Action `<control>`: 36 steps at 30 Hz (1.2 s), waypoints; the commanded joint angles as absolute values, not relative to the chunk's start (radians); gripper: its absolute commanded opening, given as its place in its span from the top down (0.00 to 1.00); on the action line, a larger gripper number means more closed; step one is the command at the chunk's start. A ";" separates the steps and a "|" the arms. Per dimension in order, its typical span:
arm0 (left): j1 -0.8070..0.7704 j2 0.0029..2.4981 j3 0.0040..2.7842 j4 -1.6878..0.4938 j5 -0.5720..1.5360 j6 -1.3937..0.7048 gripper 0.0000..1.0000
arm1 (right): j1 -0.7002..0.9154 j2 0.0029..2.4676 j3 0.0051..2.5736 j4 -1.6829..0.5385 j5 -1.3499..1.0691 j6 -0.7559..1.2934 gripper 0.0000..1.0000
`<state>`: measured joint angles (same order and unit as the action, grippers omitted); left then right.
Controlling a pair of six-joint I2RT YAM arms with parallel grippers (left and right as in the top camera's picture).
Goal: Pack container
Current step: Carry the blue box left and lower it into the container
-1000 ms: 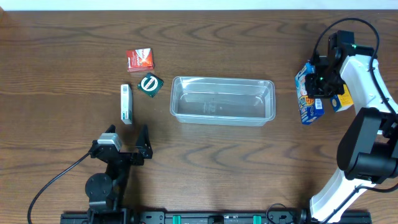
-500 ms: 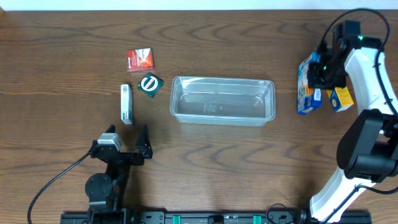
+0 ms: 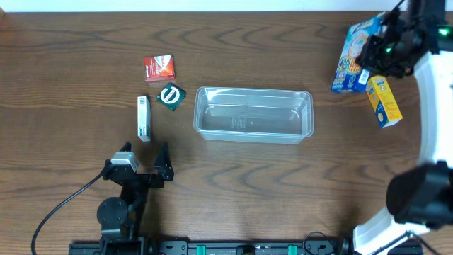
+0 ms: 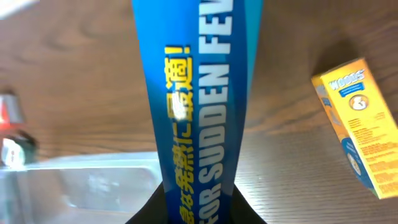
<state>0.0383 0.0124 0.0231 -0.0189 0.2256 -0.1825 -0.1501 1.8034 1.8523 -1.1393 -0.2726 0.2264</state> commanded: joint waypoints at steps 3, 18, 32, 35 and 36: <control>0.043 0.011 0.004 -0.051 0.232 -0.173 0.02 | -0.101 1.660 1.888 -1.124 -0.302 0.336 0.84; 0.043 0.011 0.004 -0.051 0.232 -0.173 0.02 | 0.272 1.566 1.887 -1.176 0.094 0.630 0.83; 0.043 0.011 0.004 -0.051 0.232 -0.172 0.02 | 0.579 1.567 1.831 -1.216 0.334 0.992 0.82; 0.043 0.011 0.004 -0.051 0.232 -0.173 0.02 | 0.615 1.567 1.783 -1.205 0.338 1.100 0.83; 0.043 0.011 0.004 -0.051 0.232 -0.173 0.02 | 0.624 1.567 1.766 -1.200 0.339 1.132 0.83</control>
